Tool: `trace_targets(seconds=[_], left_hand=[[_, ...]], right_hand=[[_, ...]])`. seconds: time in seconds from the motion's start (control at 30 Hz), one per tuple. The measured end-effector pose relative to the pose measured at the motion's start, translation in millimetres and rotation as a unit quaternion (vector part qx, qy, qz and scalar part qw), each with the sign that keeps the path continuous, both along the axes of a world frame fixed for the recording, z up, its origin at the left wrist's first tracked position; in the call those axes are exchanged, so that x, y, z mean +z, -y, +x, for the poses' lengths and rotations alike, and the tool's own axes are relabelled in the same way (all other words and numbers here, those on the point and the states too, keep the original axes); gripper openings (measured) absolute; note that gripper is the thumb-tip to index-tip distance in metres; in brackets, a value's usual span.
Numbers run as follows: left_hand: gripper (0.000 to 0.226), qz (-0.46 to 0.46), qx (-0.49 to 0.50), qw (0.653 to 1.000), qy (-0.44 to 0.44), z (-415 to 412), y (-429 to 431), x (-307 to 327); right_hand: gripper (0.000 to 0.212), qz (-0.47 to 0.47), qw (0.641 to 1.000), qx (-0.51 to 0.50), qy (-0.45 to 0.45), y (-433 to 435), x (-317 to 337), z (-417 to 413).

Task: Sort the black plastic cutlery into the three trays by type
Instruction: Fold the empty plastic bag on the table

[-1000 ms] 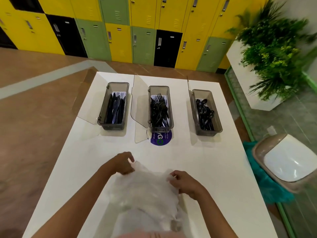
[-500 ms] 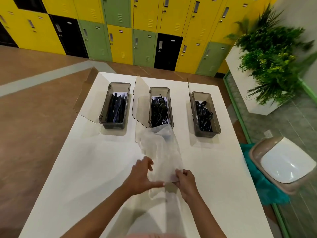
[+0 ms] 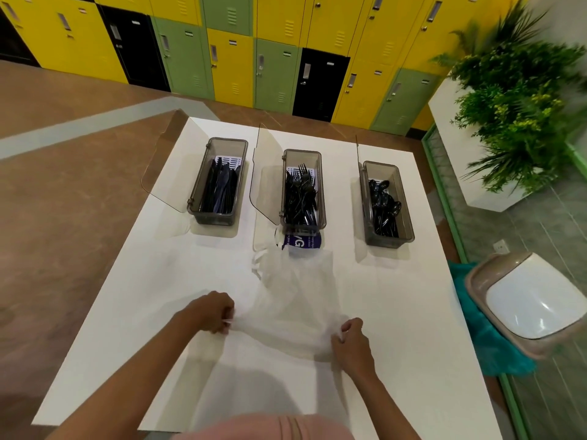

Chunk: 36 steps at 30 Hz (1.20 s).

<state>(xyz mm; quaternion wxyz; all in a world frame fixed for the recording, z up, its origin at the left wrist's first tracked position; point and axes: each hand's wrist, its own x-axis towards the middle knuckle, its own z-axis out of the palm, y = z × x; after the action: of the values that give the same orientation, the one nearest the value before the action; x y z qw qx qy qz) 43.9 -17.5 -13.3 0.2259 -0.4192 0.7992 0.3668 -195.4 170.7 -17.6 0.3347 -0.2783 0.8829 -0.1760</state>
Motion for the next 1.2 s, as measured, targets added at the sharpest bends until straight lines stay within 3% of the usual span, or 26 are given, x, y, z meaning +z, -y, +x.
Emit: trace_targets(seconds=[0.07,0.13,0.2,0.23,0.3,0.37,0.47,0.57,0.67,0.8,0.87,0.97,1.1,1.17,1.2], left_hand=[[0.031,0.003,-0.023,0.999,0.038,-6,1,8],[0.072,-0.005,-0.029,0.997,0.068,-12,0,18],[0.1,-0.077,-0.014,0.997,0.026,-23,-6,31],[0.106,-0.126,0.009,0.991,-0.04,-31,-10,36],[0.099,-0.237,0.034,0.951,-0.196,-48,-24,36],[0.076,-0.293,-0.029,0.919,-0.262,-66,-37,28],[0.076,-0.283,-0.162,0.932,-0.156,-74,-43,0],[0.101,-0.211,-0.138,0.965,-0.069,-57,-34,-24],[0.102,-0.201,-0.161,0.965,-0.055,-38,-26,-26],[0.119,-0.17,-0.231,0.953,-0.094,-16,-17,-18],[0.101,-0.209,-0.249,0.938,-0.122,-8,-15,-21],[0.047,-0.325,-0.276,0.893,-0.143,-6,-13,-26],[0.028,-0.335,-0.216,0.894,-0.207,-17,0,-26],[0.012,-0.325,-0.206,0.899,-0.207,-28,12,-12],[0.014,-0.313,-0.197,0.905,-0.209,-34,17,-4]], right_hand=[[0.026,-0.017,0.999,0.012,-0.025,1,2,4],[0.028,-0.106,0.99,0.032,-0.082,7,5,6],[0.027,-0.199,0.964,0.082,-0.154,15,8,7],[0.029,-0.221,0.952,0.116,-0.177,20,10,7],[0.036,-0.229,0.936,0.19,-0.191,33,7,8],[0.043,-0.203,0.926,0.265,-0.176,47,0,9],[0.07,-0.1,0.926,0.333,-0.145,61,-14,8],[0.082,-0.01,0.938,0.311,-0.152,56,-26,-2],[0.082,-0.017,0.942,0.291,-0.166,39,-32,-18],[0.066,-0.121,0.948,0.269,-0.123,18,-29,-27],[0.068,-0.151,0.936,0.304,-0.091,9,-26,-28],[0.081,-0.138,0.912,0.377,-0.089,-3,-26,-29],[0.095,-0.113,0.898,0.41,-0.116,-6,-30,-34],[0.083,-0.137,0.901,0.386,-0.145,-2,-31,-30],[0.073,-0.165,0.909,0.349,-0.157,1,-31,-27]])
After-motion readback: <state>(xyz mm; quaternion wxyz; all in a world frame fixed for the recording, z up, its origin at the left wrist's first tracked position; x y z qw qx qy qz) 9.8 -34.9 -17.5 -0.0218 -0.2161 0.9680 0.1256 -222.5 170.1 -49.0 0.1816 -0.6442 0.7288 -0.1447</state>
